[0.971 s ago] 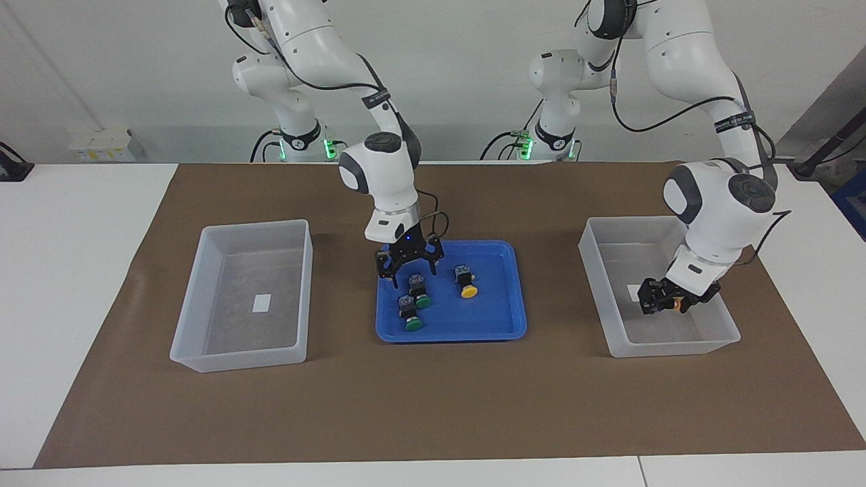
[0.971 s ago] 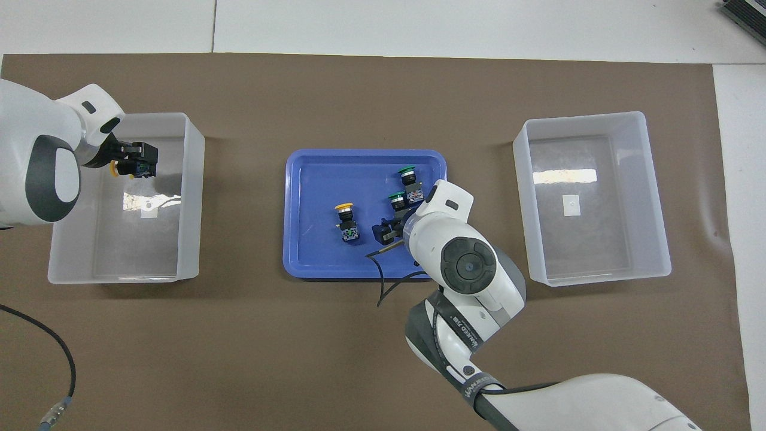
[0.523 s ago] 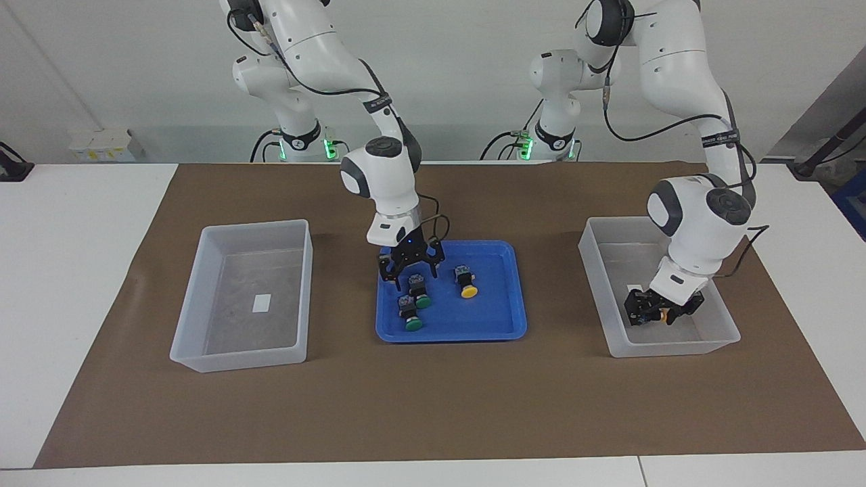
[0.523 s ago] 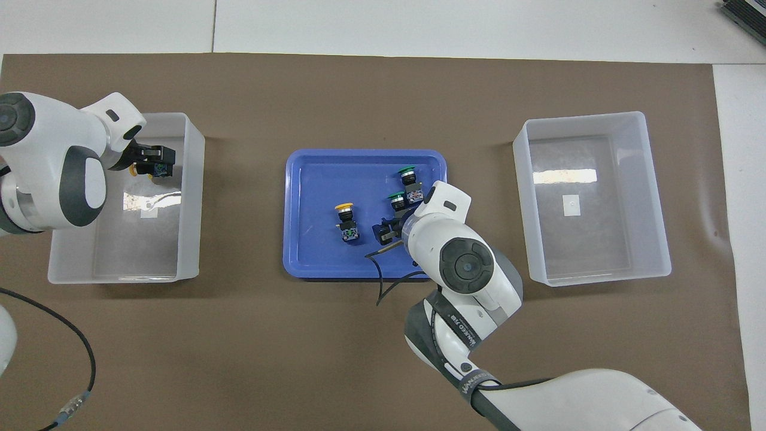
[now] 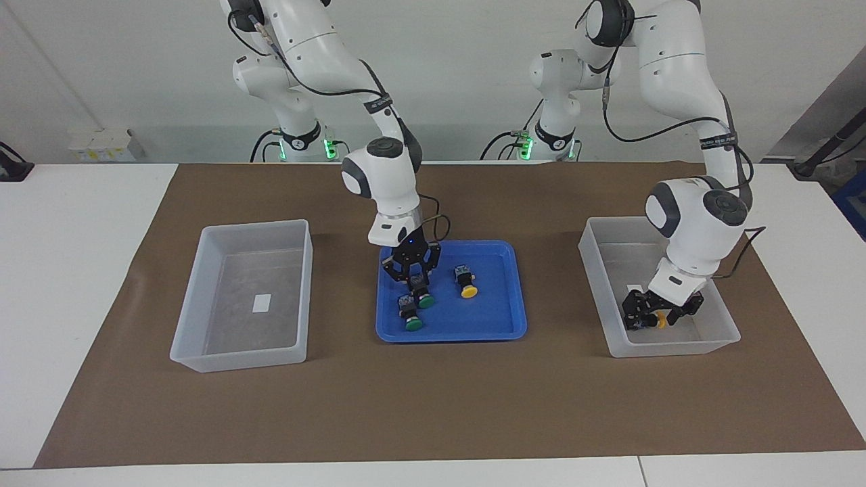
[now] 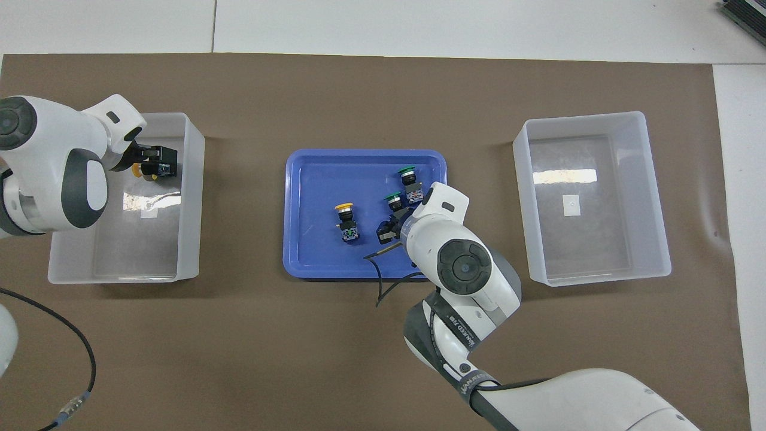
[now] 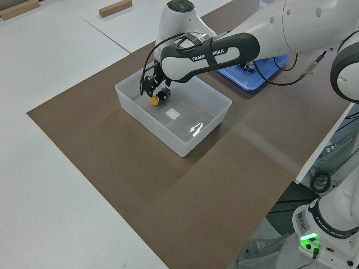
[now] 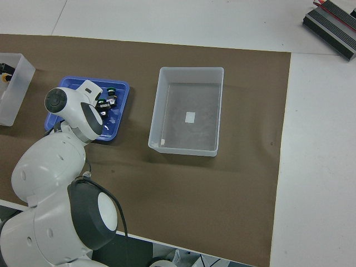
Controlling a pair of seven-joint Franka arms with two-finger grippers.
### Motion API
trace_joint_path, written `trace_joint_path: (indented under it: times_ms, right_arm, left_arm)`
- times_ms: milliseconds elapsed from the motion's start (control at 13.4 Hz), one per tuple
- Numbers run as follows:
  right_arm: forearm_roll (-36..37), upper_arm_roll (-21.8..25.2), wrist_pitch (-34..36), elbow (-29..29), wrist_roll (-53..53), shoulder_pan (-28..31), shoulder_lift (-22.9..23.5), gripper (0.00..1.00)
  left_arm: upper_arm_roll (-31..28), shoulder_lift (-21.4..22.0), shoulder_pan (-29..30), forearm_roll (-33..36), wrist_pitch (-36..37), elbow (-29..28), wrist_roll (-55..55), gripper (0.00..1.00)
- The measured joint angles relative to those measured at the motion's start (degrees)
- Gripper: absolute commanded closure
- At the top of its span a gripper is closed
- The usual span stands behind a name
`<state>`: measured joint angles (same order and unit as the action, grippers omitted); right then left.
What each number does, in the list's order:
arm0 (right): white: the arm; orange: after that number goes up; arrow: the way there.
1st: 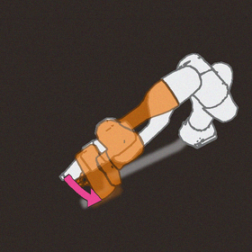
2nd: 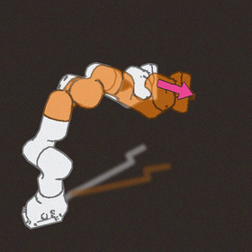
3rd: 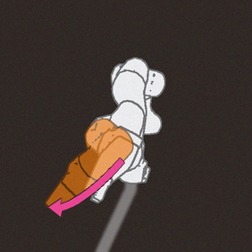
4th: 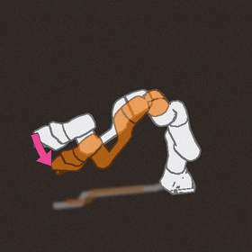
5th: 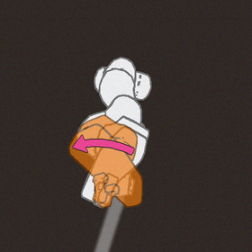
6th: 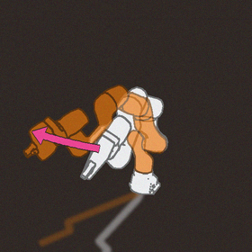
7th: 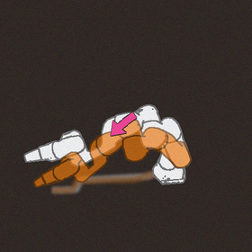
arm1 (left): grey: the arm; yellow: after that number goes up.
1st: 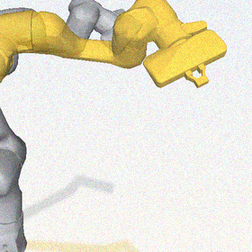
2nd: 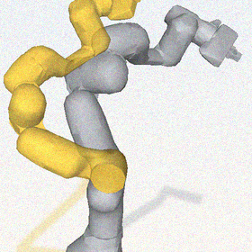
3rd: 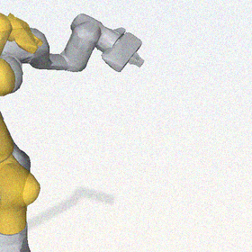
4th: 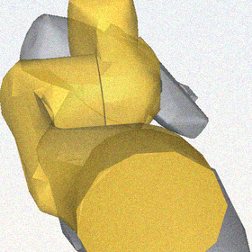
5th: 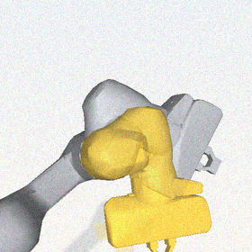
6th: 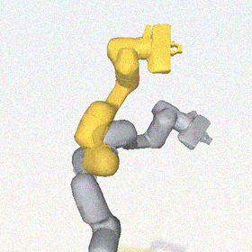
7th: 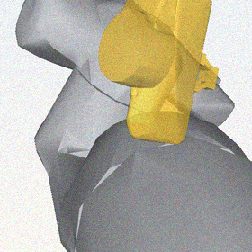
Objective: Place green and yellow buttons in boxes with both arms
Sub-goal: 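Release the yellow button in the box while the right gripper grasps a green button, then carry the green button to the box while the left gripper returns to the tray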
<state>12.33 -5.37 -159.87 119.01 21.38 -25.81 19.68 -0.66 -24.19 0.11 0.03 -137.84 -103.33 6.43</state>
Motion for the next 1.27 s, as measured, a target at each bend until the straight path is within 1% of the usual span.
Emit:
trace_joint_path:
  times_ms: [149,299,374,598,747,897,1121,1270]
  right_arm:
    - [0.5,0.2,0.0,-0.3,0.0,0.1,-0.2,1.0]
    - [0.5,0.4,1.1,-0.9,0.1,1.0,-1.6,1.0]
    - [0.5,0.5,2.1,-1.2,0.5,1.5,-2.7,1.0]
    - [0.5,0.6,6.0,-2.1,2.8,3.5,-6.6,1.0]
    - [0.5,0.7,9.4,-2.3,2.9,6.4,-9.9,1.0]
    - [0.5,0.7,13.1,-2.3,2.7,10.0,-13.5,1.0]
    - [0.5,0.7,19.9,-2.0,-2.1,15.6,-18.0,1.0]
    - [0.4,0.8,21.0,-1.5,-7.3,19.6,-19.4,1.0]
  left_arm:
    - [0.0,0.0,0.0,0.0,0.1,1.0,0.0,0.0]
    - [0.2,0.0,0.0,0.0,1.0,2.7,0.0,0.0]
    - [0.3,0.0,-0.1,0.0,3.0,4.3,0.0,0.0]
    - [0.6,0.0,-1.0,-0.1,12.8,11.7,0.0,0.0]
    - [0.8,0.1,-3.3,-1.2,19.0,16.3,0.0,0.0]
    - [0.8,0.1,-5.9,-2.9,23.8,19.3,-1.7,0.0]
    - [1.0,0.3,-9.7,-4.4,26.2,20.4,-9.7,0.0]
    - [1.1,0.5,-13.8,-4.4,26.0,20.5,-16.8,0.0]
